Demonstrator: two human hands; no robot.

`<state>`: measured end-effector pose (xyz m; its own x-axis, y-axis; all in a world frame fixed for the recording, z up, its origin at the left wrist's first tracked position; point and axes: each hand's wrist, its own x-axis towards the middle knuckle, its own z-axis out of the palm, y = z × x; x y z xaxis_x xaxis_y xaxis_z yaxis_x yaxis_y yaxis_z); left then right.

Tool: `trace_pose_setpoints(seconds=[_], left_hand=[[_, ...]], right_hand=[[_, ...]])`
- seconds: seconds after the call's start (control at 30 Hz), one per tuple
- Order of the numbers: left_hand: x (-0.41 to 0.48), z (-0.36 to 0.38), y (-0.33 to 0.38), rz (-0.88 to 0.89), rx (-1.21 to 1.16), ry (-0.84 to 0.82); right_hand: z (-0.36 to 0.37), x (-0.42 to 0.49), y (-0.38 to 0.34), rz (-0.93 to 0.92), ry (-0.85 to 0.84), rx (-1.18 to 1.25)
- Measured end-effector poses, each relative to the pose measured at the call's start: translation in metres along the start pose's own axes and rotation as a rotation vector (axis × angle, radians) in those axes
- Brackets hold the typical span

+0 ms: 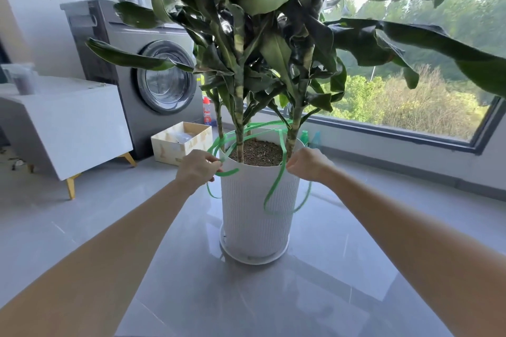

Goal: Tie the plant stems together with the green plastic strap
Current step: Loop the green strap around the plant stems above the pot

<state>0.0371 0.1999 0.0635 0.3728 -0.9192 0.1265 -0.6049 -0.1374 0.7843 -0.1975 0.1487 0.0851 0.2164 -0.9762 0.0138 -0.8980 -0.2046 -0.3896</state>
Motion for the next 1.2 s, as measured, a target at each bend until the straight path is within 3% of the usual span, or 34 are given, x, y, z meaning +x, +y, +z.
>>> trace_pose_setpoints(seconds=[0.23,0.5,0.73,0.97,1.2], left_hand=[[0.017,0.006,-0.002,0.085,0.197,0.124],[0.044,0.03,0.002,0.133,0.073,0.192],[0.063,0.041,-0.002,0.112,0.032,0.174],[0.073,0.041,-0.004,0.17,0.12,0.182],[0.073,0.043,-0.006,0.2,0.091,0.17]], right_hand=[[0.026,0.02,-0.02,-0.103,0.21,0.159],[0.043,0.06,-0.039,-0.183,0.272,0.198],[0.062,0.084,-0.053,-0.237,0.177,0.181],[0.065,0.088,-0.052,-0.258,0.215,-0.128],[0.073,0.089,-0.056,-0.297,0.095,0.043]])
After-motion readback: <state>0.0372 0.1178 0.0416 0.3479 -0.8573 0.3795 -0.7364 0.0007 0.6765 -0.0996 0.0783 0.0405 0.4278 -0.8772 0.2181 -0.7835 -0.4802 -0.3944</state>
